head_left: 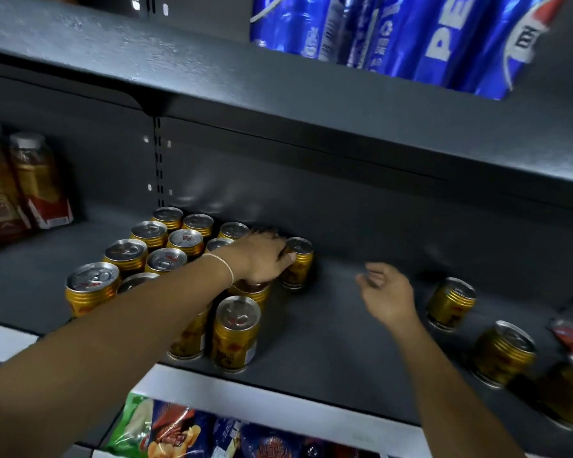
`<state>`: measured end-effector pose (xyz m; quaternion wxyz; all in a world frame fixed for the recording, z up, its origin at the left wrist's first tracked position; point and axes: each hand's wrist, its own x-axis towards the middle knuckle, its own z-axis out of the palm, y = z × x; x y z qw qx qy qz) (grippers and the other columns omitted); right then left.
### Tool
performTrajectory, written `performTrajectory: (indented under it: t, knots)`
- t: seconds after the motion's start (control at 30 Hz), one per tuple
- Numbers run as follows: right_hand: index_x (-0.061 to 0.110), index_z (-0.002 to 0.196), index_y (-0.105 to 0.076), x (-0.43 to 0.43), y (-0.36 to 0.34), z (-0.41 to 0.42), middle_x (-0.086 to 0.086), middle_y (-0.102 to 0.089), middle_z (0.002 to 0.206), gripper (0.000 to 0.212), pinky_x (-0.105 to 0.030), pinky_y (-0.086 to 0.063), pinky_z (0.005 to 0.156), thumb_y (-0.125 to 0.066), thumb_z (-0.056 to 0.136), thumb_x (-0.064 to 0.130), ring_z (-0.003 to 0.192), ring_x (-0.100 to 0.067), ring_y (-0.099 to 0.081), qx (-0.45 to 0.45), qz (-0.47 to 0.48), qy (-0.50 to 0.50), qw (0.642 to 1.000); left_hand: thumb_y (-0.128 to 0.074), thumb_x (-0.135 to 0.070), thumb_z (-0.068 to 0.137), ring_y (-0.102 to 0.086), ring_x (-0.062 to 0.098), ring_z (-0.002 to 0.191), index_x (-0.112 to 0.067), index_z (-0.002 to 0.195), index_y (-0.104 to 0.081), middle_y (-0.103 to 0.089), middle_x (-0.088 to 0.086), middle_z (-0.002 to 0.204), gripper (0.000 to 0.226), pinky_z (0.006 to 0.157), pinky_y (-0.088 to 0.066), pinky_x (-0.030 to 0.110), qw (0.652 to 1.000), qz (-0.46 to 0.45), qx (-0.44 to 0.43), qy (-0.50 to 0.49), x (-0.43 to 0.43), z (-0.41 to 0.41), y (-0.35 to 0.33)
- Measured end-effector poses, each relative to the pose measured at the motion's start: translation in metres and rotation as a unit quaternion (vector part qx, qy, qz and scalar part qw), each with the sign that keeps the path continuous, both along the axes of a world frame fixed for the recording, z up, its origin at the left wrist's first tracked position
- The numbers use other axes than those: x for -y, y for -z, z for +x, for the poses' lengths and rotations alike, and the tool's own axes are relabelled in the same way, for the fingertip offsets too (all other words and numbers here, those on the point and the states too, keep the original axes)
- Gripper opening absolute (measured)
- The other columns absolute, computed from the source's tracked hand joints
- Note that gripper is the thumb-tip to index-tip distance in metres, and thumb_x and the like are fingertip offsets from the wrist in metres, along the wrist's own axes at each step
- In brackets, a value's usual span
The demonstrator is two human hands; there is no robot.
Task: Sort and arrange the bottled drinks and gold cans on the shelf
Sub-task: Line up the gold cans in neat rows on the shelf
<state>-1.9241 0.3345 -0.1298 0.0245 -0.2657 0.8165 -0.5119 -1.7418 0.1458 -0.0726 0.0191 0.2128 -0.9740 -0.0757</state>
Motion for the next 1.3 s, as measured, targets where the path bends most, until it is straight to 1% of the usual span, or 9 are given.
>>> performTrajectory:
  t: [0.17,0.27,0.4,0.67,0.9,0.97,1.03,1.17,1.3]
  knots:
    - [0.009,0.113,-0.067,-0.064,-0.019,-0.016,-0.008,-0.070,0.104,0.026,-0.029,-0.049,0.092,-0.068,0.089,0.017,0.101,-0.024,-0.066,-0.092,0.057,0.051,0.993,-0.041,-0.041,0.098,-0.045,0.031,0.130,-0.008,0.136,-0.048,-0.047,0.014,0.143,0.051,0.109,-0.036,0.041,0.997,-0.041,-0.033,0.056,-0.050,-0.043,-0.010]
    - [0.011,0.118,-0.067,-0.099,-0.028,-0.020,-0.009,-0.069,0.108,0.031,-0.024,-0.043,0.083,-0.066,0.089,0.021,0.092,-0.023,-0.062,-0.168,0.113,0.082,0.976,-0.044,-0.038,0.098,-0.040,0.029,0.134,-0.005,0.138,-0.044,-0.042,0.013,0.147,0.053,0.111,-0.035,0.039,0.993,-0.011,-0.053,0.107,-0.095,-0.072,-0.003]
    - [0.010,0.124,-0.064,-0.142,-0.037,-0.032,-0.011,-0.062,0.124,0.036,-0.035,-0.045,0.095,-0.062,0.089,0.019,0.114,-0.031,-0.057,-0.236,0.184,0.093,0.950,-0.045,-0.038,0.098,-0.031,0.028,0.141,-0.007,0.148,-0.031,-0.031,0.011,0.155,0.060,0.116,-0.028,0.035,0.987,0.053,-0.060,0.140,-0.154,-0.104,0.014]
    - [0.017,0.149,-0.037,-0.192,-0.036,-0.063,-0.013,-0.041,0.148,0.065,-0.045,-0.039,0.109,-0.061,0.091,0.033,0.134,-0.036,-0.041,-0.122,0.350,0.048,0.927,-0.049,-0.036,0.096,-0.043,0.031,0.132,-0.012,0.143,-0.038,-0.043,0.012,0.146,0.053,0.108,-0.039,0.040,0.978,0.117,-0.040,0.165,-0.220,-0.139,0.041]
    - [0.032,0.116,-0.063,-0.192,-0.038,-0.054,0.006,-0.064,0.105,0.049,-0.024,-0.051,0.083,-0.084,0.071,0.027,0.095,-0.011,-0.062,-0.083,0.180,0.056,0.978,-0.061,-0.034,0.091,-0.051,0.026,0.121,-0.018,0.138,-0.045,-0.052,0.007,0.137,0.053,0.101,-0.045,0.035,0.971,0.158,-0.062,0.168,-0.226,-0.131,0.042]
    - [0.033,0.103,-0.065,-0.185,-0.039,-0.048,0.009,-0.070,0.099,0.045,-0.029,-0.055,0.083,-0.089,0.065,0.022,0.091,-0.009,-0.066,-0.011,0.100,0.027,0.995,-0.069,-0.035,0.085,-0.055,0.022,0.117,-0.020,0.135,-0.047,-0.056,0.004,0.134,0.056,0.097,-0.046,0.032,0.965,0.193,-0.074,0.160,-0.222,-0.126,0.042]
    - [0.019,0.113,-0.066,-0.176,-0.042,-0.041,-0.001,-0.075,0.098,0.057,-0.038,-0.058,0.085,-0.092,0.062,0.013,0.092,-0.018,-0.071,0.098,0.001,-0.006,0.995,-0.078,-0.037,0.077,-0.056,0.016,0.115,-0.023,0.135,-0.043,-0.057,-0.002,0.132,0.070,0.095,-0.046,0.027,0.956,0.233,-0.087,0.154,-0.217,-0.119,0.042]
    - [0.016,0.117,-0.064,-0.152,-0.051,-0.024,-0.005,-0.072,0.102,0.063,-0.021,-0.050,0.064,-0.093,0.061,0.013,0.086,-0.013,-0.071,0.184,-0.063,-0.047,0.980,-0.087,-0.043,0.064,-0.057,0.008,0.107,-0.033,0.139,-0.027,-0.057,-0.013,0.121,0.096,0.093,-0.049,0.024,0.942,0.290,-0.093,0.141,-0.203,-0.099,0.039]
    - [0.015,0.119,-0.062,-0.122,-0.053,-0.003,-0.004,-0.069,0.106,0.065,-0.017,-0.049,0.065,-0.093,0.063,0.025,0.091,-0.012,-0.069,0.197,-0.100,-0.061,0.973,-0.090,-0.029,0.061,-0.059,0.001,0.099,-0.042,0.120,-0.037,-0.060,-0.018,0.110,0.081,0.084,-0.049,0.015,0.913,0.373,-0.132,0.099,-0.182,-0.072,0.033]
